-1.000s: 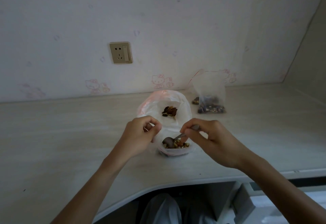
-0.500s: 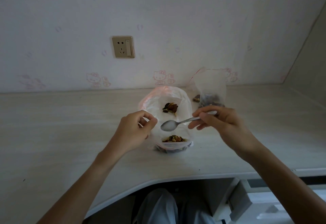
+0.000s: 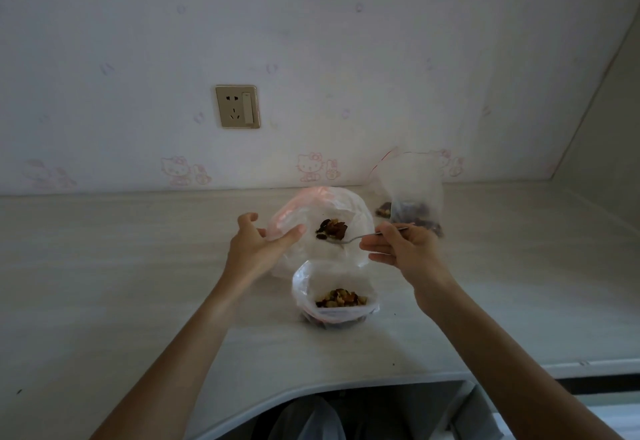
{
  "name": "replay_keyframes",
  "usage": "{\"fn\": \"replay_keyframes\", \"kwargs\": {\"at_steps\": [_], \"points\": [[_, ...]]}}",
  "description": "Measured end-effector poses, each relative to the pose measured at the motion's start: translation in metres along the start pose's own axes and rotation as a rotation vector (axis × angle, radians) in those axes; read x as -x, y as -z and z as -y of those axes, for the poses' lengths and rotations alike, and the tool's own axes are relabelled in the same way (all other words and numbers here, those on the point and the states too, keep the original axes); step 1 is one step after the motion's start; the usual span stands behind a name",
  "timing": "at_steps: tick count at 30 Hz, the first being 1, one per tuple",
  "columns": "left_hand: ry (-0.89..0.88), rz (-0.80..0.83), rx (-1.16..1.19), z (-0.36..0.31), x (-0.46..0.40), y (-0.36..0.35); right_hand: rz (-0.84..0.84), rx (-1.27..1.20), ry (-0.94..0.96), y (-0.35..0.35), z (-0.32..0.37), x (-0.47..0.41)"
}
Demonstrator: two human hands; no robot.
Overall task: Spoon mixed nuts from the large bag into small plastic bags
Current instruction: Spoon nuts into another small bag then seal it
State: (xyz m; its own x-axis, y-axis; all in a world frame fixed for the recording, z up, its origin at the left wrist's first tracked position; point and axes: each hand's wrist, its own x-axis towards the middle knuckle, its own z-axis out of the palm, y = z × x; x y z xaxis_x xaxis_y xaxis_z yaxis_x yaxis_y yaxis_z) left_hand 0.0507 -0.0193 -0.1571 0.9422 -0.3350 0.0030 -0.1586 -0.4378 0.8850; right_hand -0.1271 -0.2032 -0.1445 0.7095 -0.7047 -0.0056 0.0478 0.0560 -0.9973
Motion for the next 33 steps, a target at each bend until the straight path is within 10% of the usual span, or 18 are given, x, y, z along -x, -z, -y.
{"fn": "replay_keyframes", "kwargs": {"at_steps": [33], "points": [[-0.234,-0.015,0.202,-0.007,0.000,-0.028,-0.082,0.061,0.092,-0.030,-0.049,-0.032]]}}
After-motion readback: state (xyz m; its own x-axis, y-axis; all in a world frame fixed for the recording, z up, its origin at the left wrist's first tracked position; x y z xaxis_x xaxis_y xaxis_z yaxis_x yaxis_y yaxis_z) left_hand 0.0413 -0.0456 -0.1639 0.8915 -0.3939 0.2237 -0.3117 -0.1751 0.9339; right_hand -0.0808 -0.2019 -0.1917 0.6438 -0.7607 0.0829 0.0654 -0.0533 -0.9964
